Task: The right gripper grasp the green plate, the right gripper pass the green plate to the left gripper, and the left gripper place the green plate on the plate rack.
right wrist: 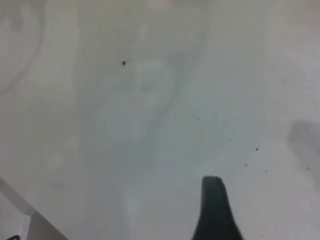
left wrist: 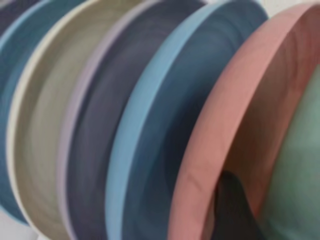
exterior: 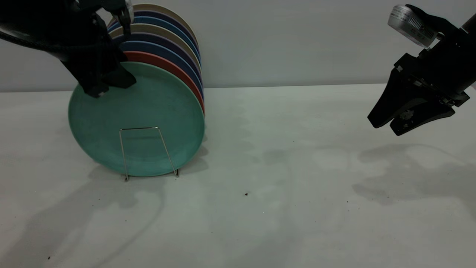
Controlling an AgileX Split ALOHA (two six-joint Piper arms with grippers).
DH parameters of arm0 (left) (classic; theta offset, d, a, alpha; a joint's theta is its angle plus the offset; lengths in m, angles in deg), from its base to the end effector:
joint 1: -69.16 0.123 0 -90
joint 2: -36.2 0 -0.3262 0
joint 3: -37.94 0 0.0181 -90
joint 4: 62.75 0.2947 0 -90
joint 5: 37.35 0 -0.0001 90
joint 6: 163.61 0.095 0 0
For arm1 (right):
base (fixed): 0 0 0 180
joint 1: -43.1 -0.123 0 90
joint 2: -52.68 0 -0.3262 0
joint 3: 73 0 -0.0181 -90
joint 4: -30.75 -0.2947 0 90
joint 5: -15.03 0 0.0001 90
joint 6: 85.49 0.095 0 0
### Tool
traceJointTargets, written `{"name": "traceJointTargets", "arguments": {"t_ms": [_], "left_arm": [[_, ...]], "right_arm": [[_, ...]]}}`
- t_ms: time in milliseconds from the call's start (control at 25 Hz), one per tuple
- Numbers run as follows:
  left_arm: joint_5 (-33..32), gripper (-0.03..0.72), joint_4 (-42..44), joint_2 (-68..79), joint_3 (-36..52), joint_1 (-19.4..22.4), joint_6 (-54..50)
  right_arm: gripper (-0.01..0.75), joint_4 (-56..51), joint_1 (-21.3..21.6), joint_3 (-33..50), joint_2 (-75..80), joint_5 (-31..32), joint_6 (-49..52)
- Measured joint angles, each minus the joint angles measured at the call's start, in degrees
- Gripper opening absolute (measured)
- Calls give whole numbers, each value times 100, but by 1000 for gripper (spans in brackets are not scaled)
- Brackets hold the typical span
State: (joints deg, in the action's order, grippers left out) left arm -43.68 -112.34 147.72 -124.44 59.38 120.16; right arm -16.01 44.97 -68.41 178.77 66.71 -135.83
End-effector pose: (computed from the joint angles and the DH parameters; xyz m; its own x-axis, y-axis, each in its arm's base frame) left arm 0.4210 -0.0807 0.1896 -0.2070 0.8574 -0.4712 0.6825 0.4717 0.5583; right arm 0.4403 0.0400 0.1311 -0.9293 -0.2089 -0.3045 -0.3423 0.7966 0.4983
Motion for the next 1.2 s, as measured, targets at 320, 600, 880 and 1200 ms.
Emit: {"name": "traceJointTargets", "arguments": {"t_ms": [320, 600, 880, 1200], "left_arm": [[-776, 461, 250, -454, -7, 0, 3], [-974, 461, 447, -757, -7, 0, -1435], [-1739, 461, 2115, -1069, -24, 322, -5391], [-3770, 461, 5011, -1075, -29, 856, -10378]], "right_arm": [[546, 17, 0, 0, 0, -17, 45], [546, 109, 0, 0, 0, -16, 134], [546, 805, -55, 0, -611, -189, 603], [546, 2829, -876, 0, -1799, -378, 2181]]}}
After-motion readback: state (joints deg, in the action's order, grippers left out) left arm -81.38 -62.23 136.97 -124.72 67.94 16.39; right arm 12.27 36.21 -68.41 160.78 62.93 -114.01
